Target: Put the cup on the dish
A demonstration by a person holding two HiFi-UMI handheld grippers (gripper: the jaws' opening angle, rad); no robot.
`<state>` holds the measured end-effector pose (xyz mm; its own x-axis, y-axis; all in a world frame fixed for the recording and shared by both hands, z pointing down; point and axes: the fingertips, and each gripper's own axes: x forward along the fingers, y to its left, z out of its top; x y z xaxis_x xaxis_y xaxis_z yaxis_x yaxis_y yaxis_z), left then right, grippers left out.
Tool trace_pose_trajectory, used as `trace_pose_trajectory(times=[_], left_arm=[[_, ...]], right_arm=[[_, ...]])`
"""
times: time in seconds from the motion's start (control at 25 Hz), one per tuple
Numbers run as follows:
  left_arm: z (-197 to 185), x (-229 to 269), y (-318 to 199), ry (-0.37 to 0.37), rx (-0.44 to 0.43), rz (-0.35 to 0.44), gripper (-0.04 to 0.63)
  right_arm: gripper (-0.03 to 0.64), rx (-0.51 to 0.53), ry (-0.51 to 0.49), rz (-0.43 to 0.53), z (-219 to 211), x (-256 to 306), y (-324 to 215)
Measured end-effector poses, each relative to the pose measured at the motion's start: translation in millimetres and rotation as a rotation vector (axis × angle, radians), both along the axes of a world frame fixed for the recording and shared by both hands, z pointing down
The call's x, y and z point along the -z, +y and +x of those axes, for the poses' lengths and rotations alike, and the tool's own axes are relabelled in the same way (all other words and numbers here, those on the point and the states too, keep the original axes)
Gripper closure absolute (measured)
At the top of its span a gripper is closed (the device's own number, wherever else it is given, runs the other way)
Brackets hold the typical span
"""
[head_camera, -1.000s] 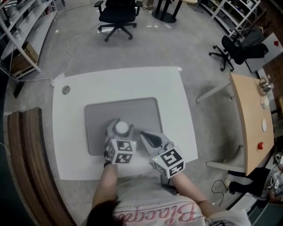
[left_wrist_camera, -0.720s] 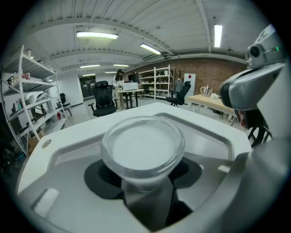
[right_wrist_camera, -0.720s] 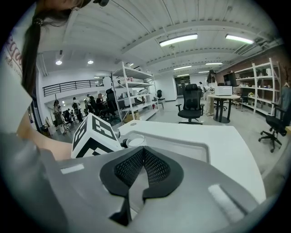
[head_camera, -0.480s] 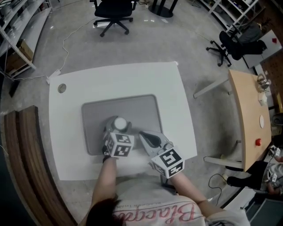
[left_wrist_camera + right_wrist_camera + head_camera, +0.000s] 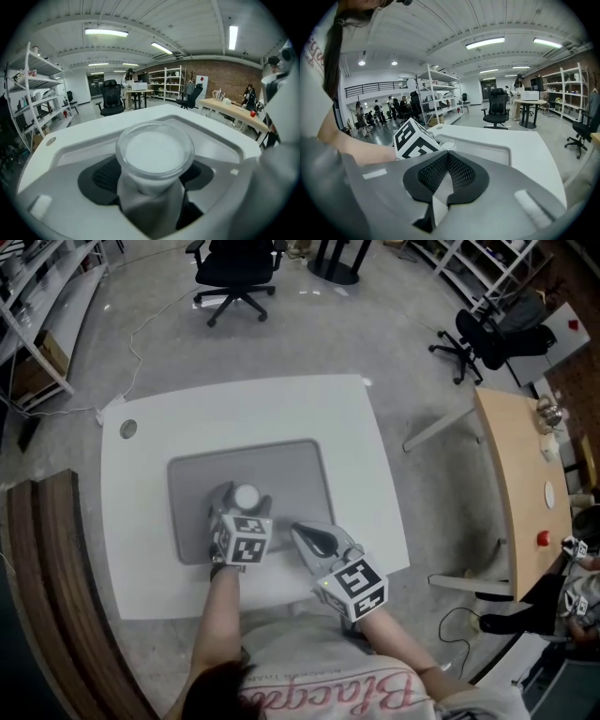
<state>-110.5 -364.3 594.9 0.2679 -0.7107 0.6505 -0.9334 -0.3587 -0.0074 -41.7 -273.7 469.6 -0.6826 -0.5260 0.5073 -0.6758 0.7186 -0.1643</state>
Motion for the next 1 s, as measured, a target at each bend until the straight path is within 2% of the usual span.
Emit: trace_pose_trajectory(times=[0.28,0.56,0.68,0.76,1.0], left_arm=[[-4,26,24,0.022,0.08,0.054,0.246],[-13,49,76,0.015,0.189,0.085,0.364],[-10,73,100,0.021,0.212,0.138,0.476],[-5,87,114,0.022,0.224,0.183,0.59],[25,116,163,0.052,0.192,0.249,0.597]], right_arm=[[0.615,0.009,-0.012,0.029,14,5,14],[0.615,0.059,-0.053,0.064,20,15,48],[0.615,0.076,-0.079,0.088,24,20,67],[0.615,0.08,-0.093,0.103,27,25,80],[0.617,0.096,-0.135,0.138,40,44,126]])
